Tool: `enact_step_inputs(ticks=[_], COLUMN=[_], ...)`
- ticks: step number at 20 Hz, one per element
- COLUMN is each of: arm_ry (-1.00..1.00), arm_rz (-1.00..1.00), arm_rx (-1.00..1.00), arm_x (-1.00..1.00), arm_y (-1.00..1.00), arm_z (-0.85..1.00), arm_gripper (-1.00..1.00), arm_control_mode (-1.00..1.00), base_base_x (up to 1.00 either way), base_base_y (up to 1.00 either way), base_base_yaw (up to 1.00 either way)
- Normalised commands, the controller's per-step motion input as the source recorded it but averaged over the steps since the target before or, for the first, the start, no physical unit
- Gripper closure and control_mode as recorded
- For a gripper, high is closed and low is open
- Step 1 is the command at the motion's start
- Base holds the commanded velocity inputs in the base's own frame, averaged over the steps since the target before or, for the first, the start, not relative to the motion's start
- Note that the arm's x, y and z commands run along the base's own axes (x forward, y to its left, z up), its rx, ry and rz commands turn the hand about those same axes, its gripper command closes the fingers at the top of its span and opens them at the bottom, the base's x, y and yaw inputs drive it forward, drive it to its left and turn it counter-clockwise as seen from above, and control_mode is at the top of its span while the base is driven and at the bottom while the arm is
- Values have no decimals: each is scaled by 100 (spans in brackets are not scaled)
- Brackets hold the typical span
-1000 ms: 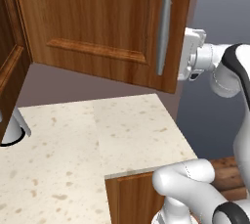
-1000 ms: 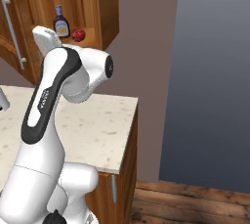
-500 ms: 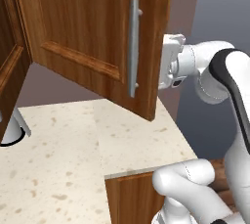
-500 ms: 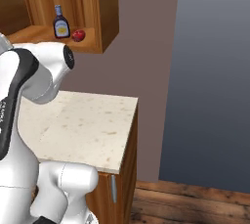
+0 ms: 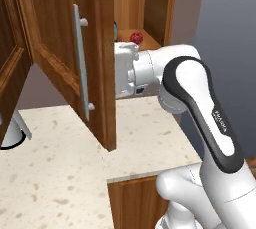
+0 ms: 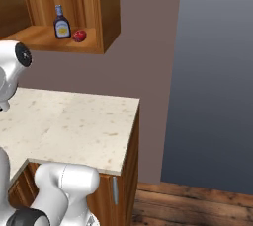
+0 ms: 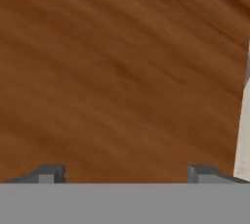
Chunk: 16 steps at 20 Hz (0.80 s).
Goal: The dining table condiment station is running low on condiment bottle. Refill the condiment station by opening the cabinet and taking the condiment bottle from the cabinet and placing it on the dining table.
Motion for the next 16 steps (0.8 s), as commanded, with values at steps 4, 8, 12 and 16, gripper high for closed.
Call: enact_step_inputs(ticks=[4,8,12,16], arm_ry=[-12,-15,-5,-17], arm_rz=[0,-3,-1,-17], arm_rx=[-8,-18,-10,-18], arm_x=[0,-13,-8,-5], arm_y=[100,82,-22,-97], arm_z=[-1,-3,-18,-3], arm_gripper=[-100,-100,-100,-100], arm_control_mode=[-100,-100,-100,-100], base_base_x=[0,0,0,0], base_base_y=[0,0,0,0], base_base_yaw=[0,0,0,0])
